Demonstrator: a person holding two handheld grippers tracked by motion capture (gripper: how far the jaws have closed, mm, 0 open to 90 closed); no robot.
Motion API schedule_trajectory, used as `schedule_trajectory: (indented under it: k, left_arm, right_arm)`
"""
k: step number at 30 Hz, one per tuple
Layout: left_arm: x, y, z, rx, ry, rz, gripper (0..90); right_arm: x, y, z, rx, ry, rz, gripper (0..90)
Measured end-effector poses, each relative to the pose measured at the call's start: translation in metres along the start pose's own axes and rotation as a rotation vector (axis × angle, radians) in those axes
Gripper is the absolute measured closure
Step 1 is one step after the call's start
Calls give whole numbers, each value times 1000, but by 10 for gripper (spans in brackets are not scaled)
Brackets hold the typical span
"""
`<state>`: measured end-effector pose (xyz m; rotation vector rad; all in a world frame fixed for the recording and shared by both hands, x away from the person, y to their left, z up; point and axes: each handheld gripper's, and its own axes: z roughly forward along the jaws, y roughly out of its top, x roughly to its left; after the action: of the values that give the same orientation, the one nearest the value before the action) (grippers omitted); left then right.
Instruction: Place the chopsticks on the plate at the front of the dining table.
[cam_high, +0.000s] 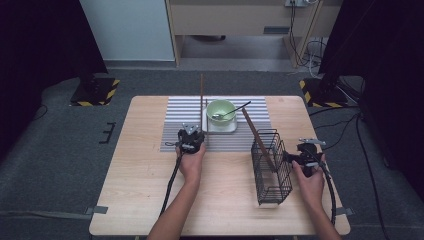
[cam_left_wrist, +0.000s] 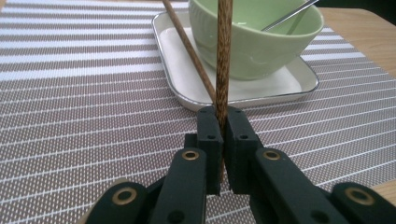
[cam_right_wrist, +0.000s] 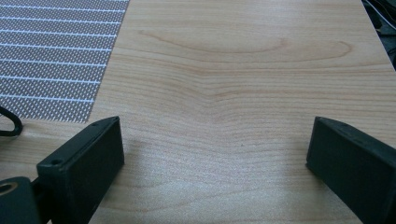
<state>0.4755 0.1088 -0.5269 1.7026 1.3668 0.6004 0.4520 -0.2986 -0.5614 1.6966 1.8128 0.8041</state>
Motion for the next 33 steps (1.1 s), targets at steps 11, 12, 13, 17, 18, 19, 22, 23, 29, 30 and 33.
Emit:
schedule_trajectory:
  k: [11,12,13,17,18,19,22,23,29,30,33]
  left_arm:
    - [6,-6,2,27,12,-26,856]
    - [5,-6,3,27,11,-23,856]
    - [5,-6,3,31,8,-22,855]
    - [6,-7,5,39,3,-39,855]
    - [7,-7,5,40,4,-44,855]
    - [8,-8,5,41,3,-46,855]
    - [10,-8,5,41,2,-47,855]
    - [11,-9,5,41,4,-52,855]
    - [12,-9,4,38,10,-60,854]
    - [12,-9,4,33,16,-59,854]
    - [12,-9,3,28,27,-55,855]
  right_arm:
    - [0,0,0,0,0,0,42]
    - [0,0,0,0,-1,0,42]
    - [0,0,0,-1,-1,-2,42]
    - [0,0,0,-1,-1,-2,42]
    - [0,0,0,-1,-1,-2,42]
    - [0,0,0,-1,-1,-3,42]
    - [0,0,0,-1,-1,-2,42]
    - [0,0,0,-1,-1,-3,42]
    - [0,0,0,-1,-1,-3,42]
    - [0,0,0,-1,-1,-3,42]
    - [0,0,0,-1,-1,-2,42]
